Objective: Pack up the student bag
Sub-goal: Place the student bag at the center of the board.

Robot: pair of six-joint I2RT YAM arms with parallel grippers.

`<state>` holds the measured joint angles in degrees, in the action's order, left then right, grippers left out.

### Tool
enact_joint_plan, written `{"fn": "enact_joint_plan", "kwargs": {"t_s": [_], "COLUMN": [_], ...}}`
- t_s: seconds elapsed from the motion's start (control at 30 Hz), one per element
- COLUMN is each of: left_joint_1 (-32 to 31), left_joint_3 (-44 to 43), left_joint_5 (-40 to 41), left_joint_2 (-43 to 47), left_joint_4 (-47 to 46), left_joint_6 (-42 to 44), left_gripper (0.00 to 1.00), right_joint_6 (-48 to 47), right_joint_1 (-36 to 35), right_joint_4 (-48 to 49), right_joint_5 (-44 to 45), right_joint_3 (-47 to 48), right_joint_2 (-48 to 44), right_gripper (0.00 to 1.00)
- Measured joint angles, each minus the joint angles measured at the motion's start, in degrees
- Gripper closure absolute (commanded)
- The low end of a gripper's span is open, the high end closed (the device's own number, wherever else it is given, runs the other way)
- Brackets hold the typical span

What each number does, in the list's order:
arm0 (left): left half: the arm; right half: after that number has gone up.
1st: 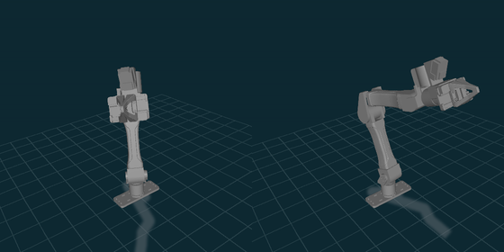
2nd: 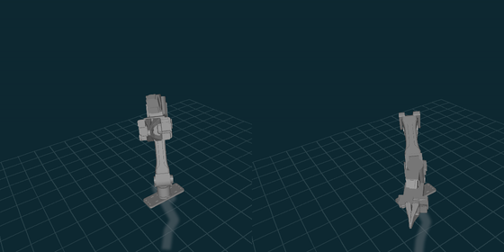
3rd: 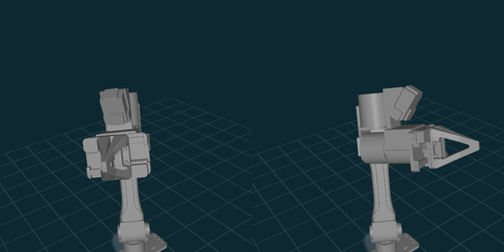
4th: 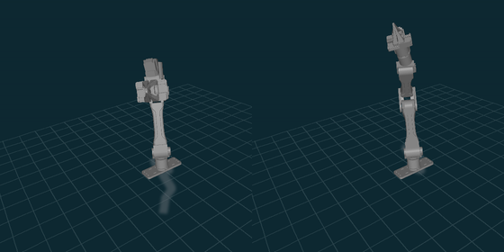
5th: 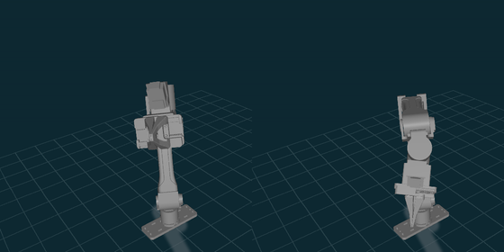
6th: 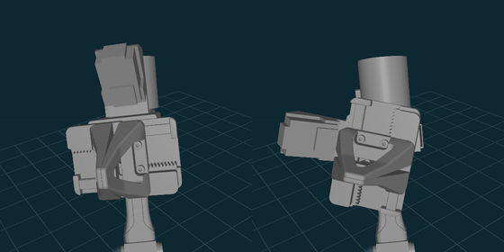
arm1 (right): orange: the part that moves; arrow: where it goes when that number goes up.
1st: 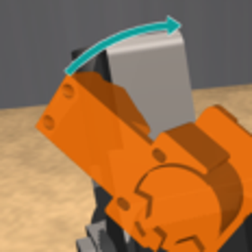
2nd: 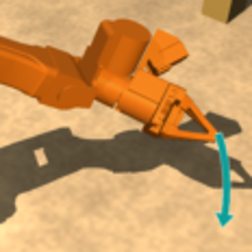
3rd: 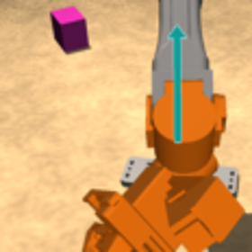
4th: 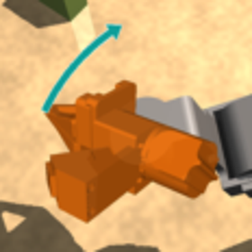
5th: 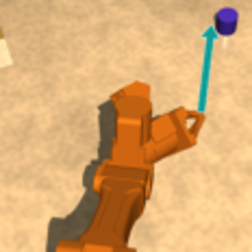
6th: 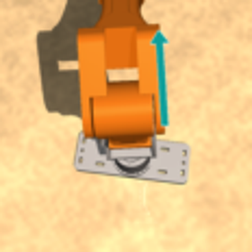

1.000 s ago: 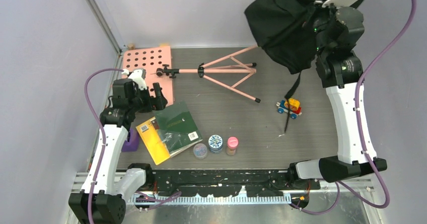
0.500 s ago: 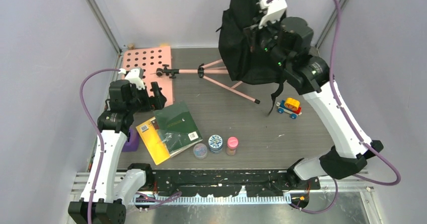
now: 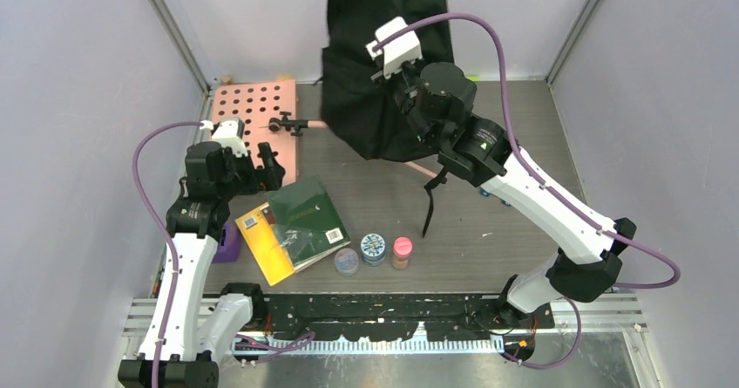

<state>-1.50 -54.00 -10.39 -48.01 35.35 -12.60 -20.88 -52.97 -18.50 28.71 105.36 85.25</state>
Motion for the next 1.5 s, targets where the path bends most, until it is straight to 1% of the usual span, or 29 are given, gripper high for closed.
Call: {"fn": "enact_joint_plan", "kwargs": {"t_s": [0.1, 0.2, 0.33, 0.5, 0.7, 0.87, 0.9, 0.93, 1.1, 1.2, 1.33, 1.5], "left_joint_1": [0.0, 0.0, 0.0, 0.0, 0.0, 0.0, 0.0, 0.0, 0.0, 0.0, 0.0, -0.02], "left_joint_3": [0.04, 0.04, 0.09, 0.37, 0.39, 0.94, 1.16, 1.42, 1.86, 1.86, 1.86, 1.49], "left_joint_5": [-0.07, -0.11, -0.11, -0.11, 0.02, 2.73, 3.37, 3.91, 4.72, 3.04, -0.9, -4.5], "left_joint_2": [0.02, 0.02, 0.15, 1.09, 1.68, 4.52, 5.38, 6.23, 7.52, 7.19, 6.1, 3.48], "left_joint_4": [0.0, 0.0, 0.0, -0.02, -0.04, -0.39, -0.55, -0.87, -1.81, -2.51, -3.89, -7.61], "left_joint_6": [0.0, 0.0, 0.0, 0.0, 0.0, 0.0, 0.0, 0.0, 0.02, 0.04, -0.02, -0.57], "left_gripper": [0.02, 0.02, 0.02, 0.02, 0.02, 0.02, 0.02, 0.02, 0.02, 0.02, 0.02, 0.02], "right_joint_6": [-6.75, -10.91, -11.02, -7.58, -2.01, 3.89, 5.53, 5.97, 9.35, 10.84, 13.0, 15.52], "right_joint_1": [-0.33, -0.22, -0.37, -0.15, 0.09, 0.04, 0.04, 0.04, 0.02, 0.09, 0.48, 0.63], "right_joint_4": [6.95, 11.32, 9.97, 7.26, 11.82, 15.43, 17.66, 18.21, 30.42, 37.31, 45.18, 48.76], "right_joint_5": [7.76, 10.69, 8.09, 2.05, -5.44, -13.14, -15.67, -16.28, -21.77, -21.68, -18.51, -15.52], "right_joint_3": [-0.26, -0.11, 0.87, -0.17, -10.23, -15.15, -16.65, -17.09, -26.36, -32.44, -43.08, -51.45], "right_joint_2": [0.0, -0.11, -1.16, -3.15, -4.46, -1.07, 0.09, 0.35, 1.27, 1.11, -1.75, -7.78], "right_gripper": [0.99, 1.0, 1.0, 1.0, 1.0, 1.0, 1.0, 0.99, 1.0, 0.99, 0.95, 0.89]}}
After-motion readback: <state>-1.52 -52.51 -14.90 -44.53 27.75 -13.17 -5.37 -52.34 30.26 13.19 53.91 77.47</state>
